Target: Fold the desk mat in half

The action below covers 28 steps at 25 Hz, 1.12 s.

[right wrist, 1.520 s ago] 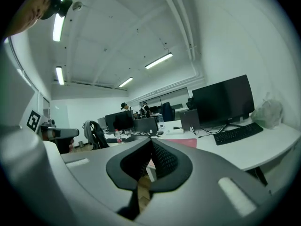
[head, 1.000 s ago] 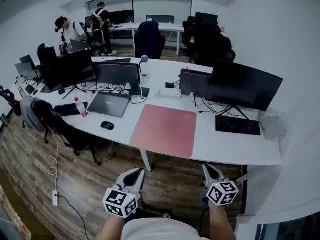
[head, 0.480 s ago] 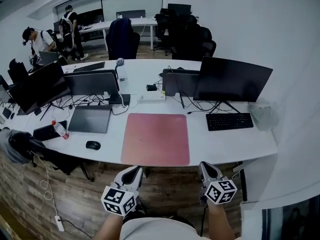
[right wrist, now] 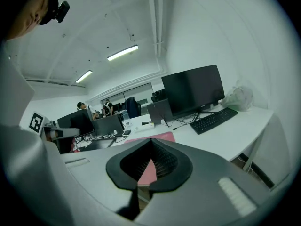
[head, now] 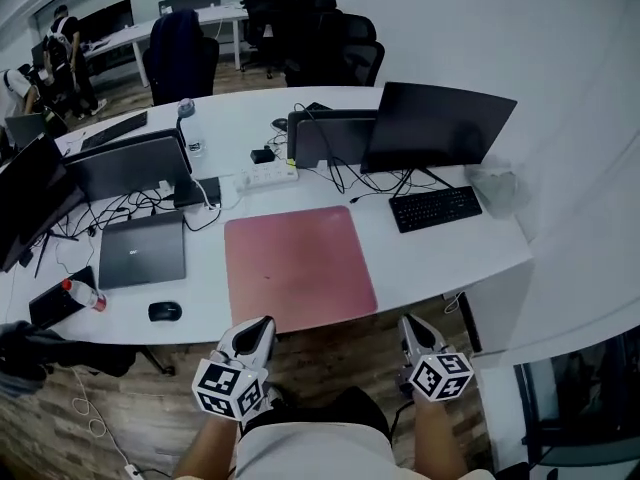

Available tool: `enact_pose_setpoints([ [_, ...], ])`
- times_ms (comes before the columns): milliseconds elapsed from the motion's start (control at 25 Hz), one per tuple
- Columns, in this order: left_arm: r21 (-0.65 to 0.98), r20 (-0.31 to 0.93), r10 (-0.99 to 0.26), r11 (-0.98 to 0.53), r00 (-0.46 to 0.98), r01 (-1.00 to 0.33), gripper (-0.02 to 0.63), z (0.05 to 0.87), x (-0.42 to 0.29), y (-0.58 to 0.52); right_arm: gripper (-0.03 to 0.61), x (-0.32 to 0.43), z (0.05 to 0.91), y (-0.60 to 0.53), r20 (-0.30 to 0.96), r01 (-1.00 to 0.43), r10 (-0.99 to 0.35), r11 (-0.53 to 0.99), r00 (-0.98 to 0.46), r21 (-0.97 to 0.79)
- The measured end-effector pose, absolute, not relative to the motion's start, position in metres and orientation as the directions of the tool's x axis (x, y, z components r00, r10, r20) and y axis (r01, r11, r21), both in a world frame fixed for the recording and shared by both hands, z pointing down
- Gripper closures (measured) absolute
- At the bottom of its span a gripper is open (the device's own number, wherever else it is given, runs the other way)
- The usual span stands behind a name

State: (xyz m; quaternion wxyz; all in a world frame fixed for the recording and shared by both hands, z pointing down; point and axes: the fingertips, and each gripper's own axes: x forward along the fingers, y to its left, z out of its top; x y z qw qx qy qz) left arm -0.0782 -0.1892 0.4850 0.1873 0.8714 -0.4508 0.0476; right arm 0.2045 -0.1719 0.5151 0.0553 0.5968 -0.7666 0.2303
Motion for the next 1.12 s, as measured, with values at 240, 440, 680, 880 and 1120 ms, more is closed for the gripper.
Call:
enact_pose_setpoints([
  [240, 0.306, 0.274, -0.729, -0.553, 0.627, -0.775, 0.612, 0.498, -0.078, -0.201, 0.561, 0.196, 0.539, -0.18, 0.417, -0.949, -0.871, 0.146, -0.258, -0.281],
  [440, 0.303, 0.301, -0.723, -0.546, 0.622, -0.781, 0.611, 0.505, -0.068, -0.211, 0.561, 0.211, 0.573, -0.199, 0.481, -0.955, -0.849, 0.086, -0.219, -0.283],
  [680, 0.289, 0.346, -0.732, -0.513, 0.588, -0.808, 0.611, 0.516, -0.065, -0.218, 0.463, 0.222, 0.648, -0.206, 0.626, -0.959, -0.753, 0.023, -0.203, -0.283],
  [880, 0.266, 0.401, -0.741, -0.468, 0.538, -0.843, 0.611, 0.528, -0.072, -0.217, 0.439, 0.222, 0.717, -0.211, 0.713, -0.933, -0.662, -0.057, -0.23, -0.354],
  [1120, 0.259, 0.426, -0.729, -0.47, 0.536, -0.844, 0.611, 0.537, -0.067, -0.219, 0.435, 0.213, 0.774, -0.215, 0.763, -0.906, -0.584, -0.103, -0.278, -0.409],
])
